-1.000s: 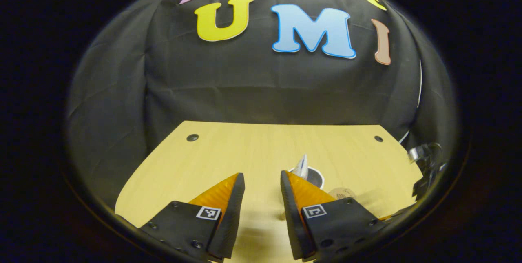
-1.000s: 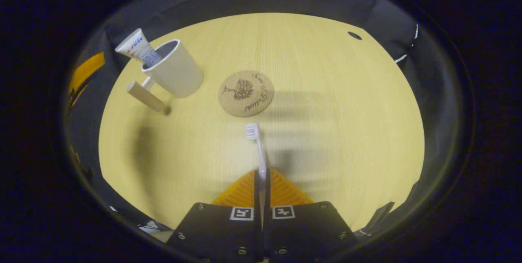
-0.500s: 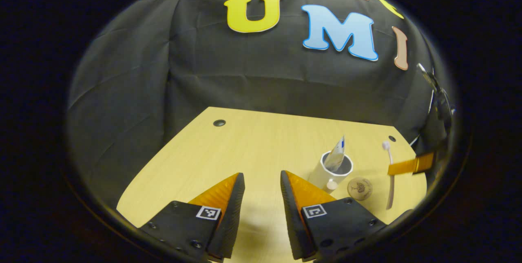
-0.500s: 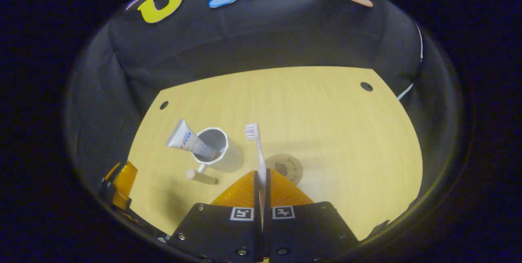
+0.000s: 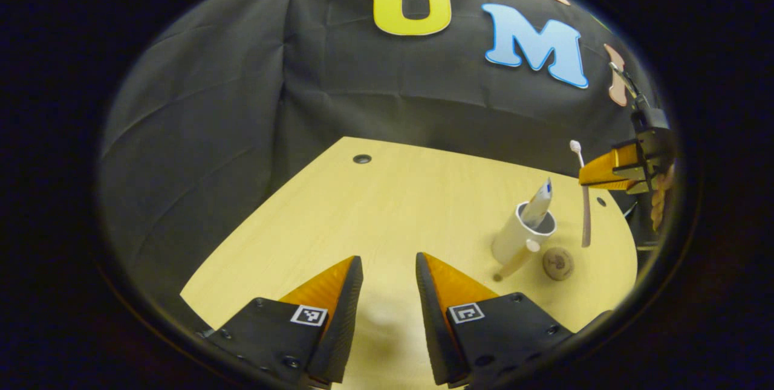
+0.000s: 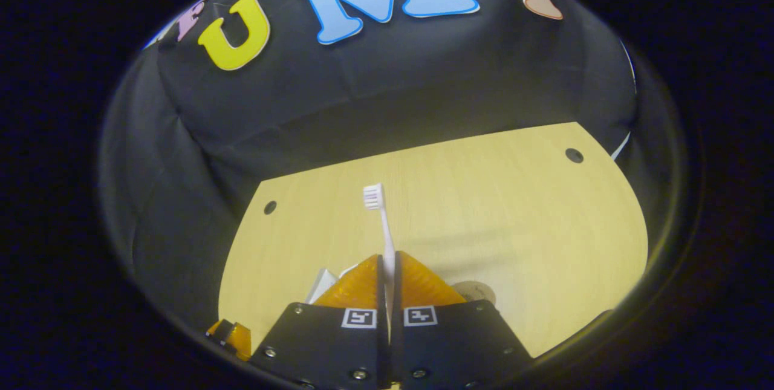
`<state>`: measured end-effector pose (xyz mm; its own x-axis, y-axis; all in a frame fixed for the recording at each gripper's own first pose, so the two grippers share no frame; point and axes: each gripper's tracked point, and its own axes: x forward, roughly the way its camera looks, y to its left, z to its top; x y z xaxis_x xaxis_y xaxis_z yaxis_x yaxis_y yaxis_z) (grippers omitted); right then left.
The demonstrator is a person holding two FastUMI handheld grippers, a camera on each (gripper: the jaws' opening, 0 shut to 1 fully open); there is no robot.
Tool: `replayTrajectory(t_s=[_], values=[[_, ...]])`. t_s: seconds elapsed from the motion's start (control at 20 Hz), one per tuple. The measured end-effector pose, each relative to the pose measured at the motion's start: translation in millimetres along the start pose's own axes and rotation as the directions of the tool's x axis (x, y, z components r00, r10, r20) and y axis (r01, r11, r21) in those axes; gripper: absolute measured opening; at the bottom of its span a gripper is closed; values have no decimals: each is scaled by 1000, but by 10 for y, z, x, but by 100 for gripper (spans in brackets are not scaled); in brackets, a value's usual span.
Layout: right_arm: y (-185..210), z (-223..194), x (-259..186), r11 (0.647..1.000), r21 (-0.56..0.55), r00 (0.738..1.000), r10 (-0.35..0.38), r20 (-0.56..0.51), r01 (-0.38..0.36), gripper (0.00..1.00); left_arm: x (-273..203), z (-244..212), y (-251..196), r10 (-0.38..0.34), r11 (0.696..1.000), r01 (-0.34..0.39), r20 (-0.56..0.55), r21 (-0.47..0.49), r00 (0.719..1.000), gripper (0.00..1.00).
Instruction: Put the toothbrush and toothpaste on the desktop into the cup, then pick up the cup and place it on the coaster on the desktop.
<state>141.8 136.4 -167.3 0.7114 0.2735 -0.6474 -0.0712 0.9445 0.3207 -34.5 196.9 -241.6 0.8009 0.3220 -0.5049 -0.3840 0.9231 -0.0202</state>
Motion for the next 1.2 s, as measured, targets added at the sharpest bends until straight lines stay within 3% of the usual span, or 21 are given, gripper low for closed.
replayTrajectory(t_s=[0.4,0.65,0.75,0.9,1.05,1.2], values=[[145,182,492,997,73,1000,5,30,-7,2,-276,-224,442,87,996,-87,-34,-9,996,59],[219,55,671,1000,5,999,8,51,-9,3,-389,-343,576,120,993,-120,-56,-6,991,59],[305,-11,681,998,-41,995,45,88,-41,2,-394,-368,570,122,992,-122,-64,-6,990,60],[230,-222,651,998,-62,993,24,113,-18,0,-388,-375,557,119,993,-119,-64,7,991,60],[163,-401,464,999,-24,993,42,113,-40,9,-352,-367,474,94,996,-93,-58,19,994,60],[38,-646,265,998,-43,995,50,86,-47,11,-288,-331,209,45,998,-43,-57,38,997,60]])
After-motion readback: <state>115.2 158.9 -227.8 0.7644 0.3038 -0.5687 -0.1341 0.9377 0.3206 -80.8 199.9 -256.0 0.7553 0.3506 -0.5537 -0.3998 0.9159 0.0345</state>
